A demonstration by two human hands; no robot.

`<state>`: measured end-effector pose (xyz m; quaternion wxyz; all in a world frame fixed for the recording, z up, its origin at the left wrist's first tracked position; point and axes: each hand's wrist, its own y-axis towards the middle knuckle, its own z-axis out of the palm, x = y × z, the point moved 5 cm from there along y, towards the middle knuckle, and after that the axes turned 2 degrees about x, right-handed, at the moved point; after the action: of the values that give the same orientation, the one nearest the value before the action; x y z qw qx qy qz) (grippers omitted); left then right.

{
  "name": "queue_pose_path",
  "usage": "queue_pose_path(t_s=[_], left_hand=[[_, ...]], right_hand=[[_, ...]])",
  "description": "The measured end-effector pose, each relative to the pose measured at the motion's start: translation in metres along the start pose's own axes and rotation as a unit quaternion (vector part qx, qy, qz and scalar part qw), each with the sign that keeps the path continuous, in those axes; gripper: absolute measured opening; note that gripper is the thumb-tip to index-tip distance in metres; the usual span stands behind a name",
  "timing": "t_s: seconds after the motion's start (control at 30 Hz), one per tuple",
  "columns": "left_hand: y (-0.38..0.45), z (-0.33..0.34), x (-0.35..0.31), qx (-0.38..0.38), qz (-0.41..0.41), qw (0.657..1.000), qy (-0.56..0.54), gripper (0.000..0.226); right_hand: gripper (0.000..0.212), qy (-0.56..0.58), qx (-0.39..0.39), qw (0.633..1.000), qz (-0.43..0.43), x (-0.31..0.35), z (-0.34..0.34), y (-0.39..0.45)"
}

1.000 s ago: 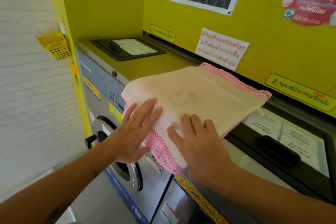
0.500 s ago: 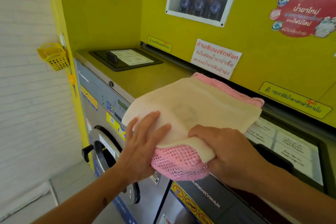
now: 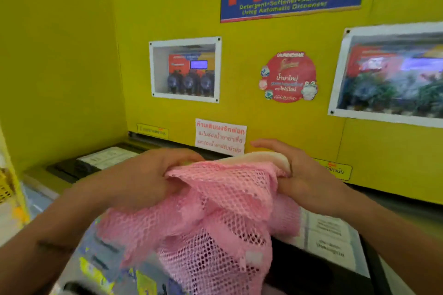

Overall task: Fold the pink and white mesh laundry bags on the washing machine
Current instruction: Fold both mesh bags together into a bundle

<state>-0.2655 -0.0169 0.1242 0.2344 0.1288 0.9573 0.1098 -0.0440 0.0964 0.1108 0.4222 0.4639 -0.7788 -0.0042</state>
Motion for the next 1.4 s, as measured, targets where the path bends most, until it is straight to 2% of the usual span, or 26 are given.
queue_pose_path(t_s=[0.13,0.23,0.33,0.43,0.53,0.63,0.77,0.83,0.93,1.0,1.07,1.13,1.23,1.33,1.4], left_hand=[[0.030,0.010,-0.003,0.028,-0.035,0.997,0.058,0.036],[0.035,0.028,-0.003,0.013,-0.033,0.993,0.113,0.034],[0.028,0.041,-0.002,-0.025,-0.058,0.997,0.051,0.025],[-0.003,0.072,-0.010,-0.039,-0.062,0.997,0.003,0.013],[-0.033,0.104,-0.016,-0.045,-0.052,0.995,-0.066,0.012],[-0.052,0.125,-0.019,-0.063,-0.077,0.992,-0.074,0.018],[-0.075,0.156,-0.034,-0.115,-0.105,0.983,-0.095,0.024],[-0.084,0.171,-0.045,-0.152,-0.118,0.977,-0.090,0.047],[-0.082,0.195,-0.064,-0.176,-0.167,0.970,-0.009,0.089],[-0.073,0.207,-0.071,-0.219,-0.207,0.953,0.025,0.098],[-0.068,0.213,-0.070,-0.257,-0.238,0.936,0.020,0.098],[-0.065,0.216,-0.064,-0.260,-0.243,0.934,-0.001,0.094],[-0.065,0.210,-0.060,-0.243,-0.234,0.941,-0.003,0.088],[-0.063,0.206,-0.058,-0.208,-0.231,0.950,0.043,0.085],[-0.063,0.206,-0.061,-0.205,-0.222,0.950,0.076,0.081]], right_hand=[[0.048,-0.006,-0.022,0.999,0.045,-0.021,-0.006,0.017],[0.028,-0.001,-0.012,0.997,0.083,-0.027,-0.002,0.025],[0.015,-0.037,0.027,0.994,0.095,-0.030,0.000,0.027],[0.014,-0.117,0.113,0.985,0.058,-0.021,0.007,0.014],[0.015,-0.151,0.186,0.971,0.014,-0.014,0.017,-0.007],[0.024,-0.152,0.241,0.959,0.000,-0.012,0.025,-0.029],[0.029,-0.077,0.251,0.965,0.004,-0.010,0.027,-0.045],[0.031,-0.016,0.252,0.967,0.026,-0.008,0.030,-0.049],[0.034,-0.010,0.257,0.965,0.052,-0.014,0.033,-0.052],[0.036,-0.013,0.252,0.966,0.062,-0.020,0.033,-0.053],[0.032,0.007,0.248,0.966,0.074,-0.024,0.033,-0.056],[0.022,0.016,0.246,0.966,0.078,-0.027,0.031,-0.059],[0.020,0.010,0.258,0.963,0.074,-0.029,0.029,-0.062],[0.030,0.016,0.247,0.966,0.074,-0.029,0.027,-0.066],[0.028,0.021,0.240,0.968,0.071,-0.030,0.027,-0.069]])
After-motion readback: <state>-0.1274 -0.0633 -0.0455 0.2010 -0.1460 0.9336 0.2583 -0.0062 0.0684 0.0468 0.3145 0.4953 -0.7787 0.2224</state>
